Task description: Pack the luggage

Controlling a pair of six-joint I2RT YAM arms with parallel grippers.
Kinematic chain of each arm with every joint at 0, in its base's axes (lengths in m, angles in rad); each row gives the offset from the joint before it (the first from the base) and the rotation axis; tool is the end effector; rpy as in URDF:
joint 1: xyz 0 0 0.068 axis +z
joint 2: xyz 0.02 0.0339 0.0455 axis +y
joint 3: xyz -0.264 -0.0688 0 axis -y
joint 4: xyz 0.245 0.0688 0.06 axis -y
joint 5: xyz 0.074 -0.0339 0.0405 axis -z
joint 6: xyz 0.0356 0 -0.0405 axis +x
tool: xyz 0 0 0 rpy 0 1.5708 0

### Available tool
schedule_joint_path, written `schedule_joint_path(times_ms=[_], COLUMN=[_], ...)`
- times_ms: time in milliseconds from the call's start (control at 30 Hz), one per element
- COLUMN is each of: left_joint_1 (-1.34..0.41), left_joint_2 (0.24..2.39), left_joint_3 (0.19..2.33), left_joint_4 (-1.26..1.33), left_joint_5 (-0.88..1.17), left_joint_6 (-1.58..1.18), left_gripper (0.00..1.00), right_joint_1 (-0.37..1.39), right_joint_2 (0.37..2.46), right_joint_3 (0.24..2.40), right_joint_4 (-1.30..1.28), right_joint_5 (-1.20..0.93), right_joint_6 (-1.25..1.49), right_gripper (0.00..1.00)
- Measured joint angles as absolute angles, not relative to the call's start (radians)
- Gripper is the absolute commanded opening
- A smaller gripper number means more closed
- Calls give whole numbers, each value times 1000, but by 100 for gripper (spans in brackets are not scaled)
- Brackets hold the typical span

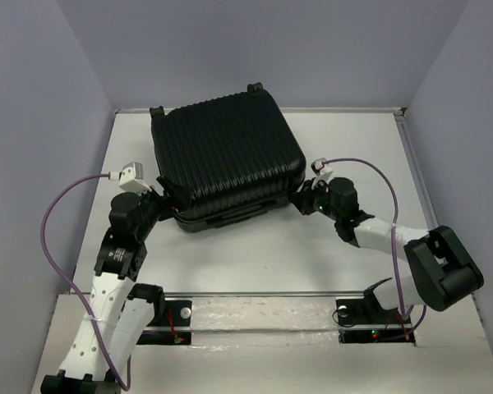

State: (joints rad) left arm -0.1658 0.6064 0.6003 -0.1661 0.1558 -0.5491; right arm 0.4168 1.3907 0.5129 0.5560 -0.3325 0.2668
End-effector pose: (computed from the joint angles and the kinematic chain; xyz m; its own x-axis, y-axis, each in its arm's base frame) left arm 0.1529 -0.0312 0.3038 -0.3079 -0.4712 -0.8265 0.1795 0.8243 -0.5369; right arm 0.2491 0.1230 0.1890 -0.4545 0.0713 -0.8879 -0.5660 0.7466 0.3497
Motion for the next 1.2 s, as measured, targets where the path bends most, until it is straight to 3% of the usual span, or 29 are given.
schedule_joint_path(times_ms=[267, 500, 867, 967, 1033, 1200], left_joint_1=[-158, -179, -189, -189, -197, -252], left_joint_2=[614, 632, 665, 665, 665, 702], left_joint_3=[580, 547, 547, 556, 569, 653], left_joint_4=[-116, -28, 35, 25, -1, -84], left_joint_5=[142, 122, -76, -80, -54, 43], left_joint_6=[-567, -598, -567, -566, -572, -585], left_gripper=[98, 98, 99, 99, 99, 99], right_joint_1=[820, 1082, 1214, 1215, 1221, 1271], right_joint_2=[1375, 1550, 1784, 1780, 1751, 1534], right_joint_3=[594, 789, 933, 930, 917, 850], right_joint_4=[380, 297, 512, 514, 479, 216], right_joint_5=[19, 112, 229, 221, 159, 127], right_joint_6=[293, 366, 377, 379, 397, 435], right_gripper=[7, 7, 7, 55, 79, 82])
